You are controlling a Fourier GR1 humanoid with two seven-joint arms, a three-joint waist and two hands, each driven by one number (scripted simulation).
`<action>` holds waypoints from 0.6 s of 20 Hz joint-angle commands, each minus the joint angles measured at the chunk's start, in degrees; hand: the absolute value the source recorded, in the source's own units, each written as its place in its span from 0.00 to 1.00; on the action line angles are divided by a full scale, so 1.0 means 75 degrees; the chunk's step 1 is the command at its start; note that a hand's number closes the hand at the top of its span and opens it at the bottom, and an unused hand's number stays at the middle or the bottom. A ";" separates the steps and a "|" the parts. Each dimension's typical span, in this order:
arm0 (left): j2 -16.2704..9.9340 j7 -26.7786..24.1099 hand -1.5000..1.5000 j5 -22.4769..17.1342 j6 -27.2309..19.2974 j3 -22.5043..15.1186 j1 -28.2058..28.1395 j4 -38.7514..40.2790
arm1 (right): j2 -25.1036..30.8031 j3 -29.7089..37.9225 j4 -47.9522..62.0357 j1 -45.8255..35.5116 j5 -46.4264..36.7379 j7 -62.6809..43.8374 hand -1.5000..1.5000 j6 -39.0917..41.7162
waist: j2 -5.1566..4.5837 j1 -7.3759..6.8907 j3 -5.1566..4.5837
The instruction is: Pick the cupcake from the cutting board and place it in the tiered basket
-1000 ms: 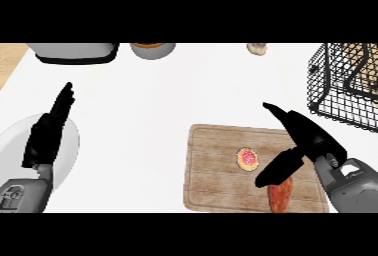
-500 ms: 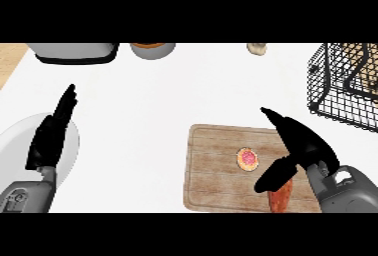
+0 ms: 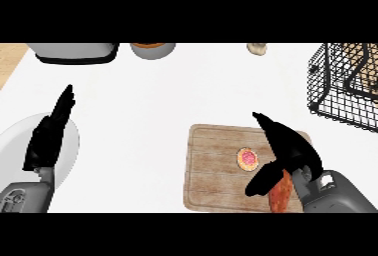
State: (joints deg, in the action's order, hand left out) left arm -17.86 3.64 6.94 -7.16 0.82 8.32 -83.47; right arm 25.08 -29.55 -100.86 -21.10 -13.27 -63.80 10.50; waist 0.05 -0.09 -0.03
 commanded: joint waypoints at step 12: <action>-0.0025 0.0507 0.50 0.0055 0.0323 0.0314 0.0233 -0.0368 | -0.0969 0.0020 0.1082 0.0407 -0.0920 -0.0148 0.00 0.0304 | -0.0009 -0.0013 0.0003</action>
State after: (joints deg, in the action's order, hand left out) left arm -16.68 5.77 8.33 -6.51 1.42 8.21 -85.54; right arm 19.87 -29.45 -96.64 -17.72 -18.51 -61.98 10.86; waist 0.04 -0.11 -0.02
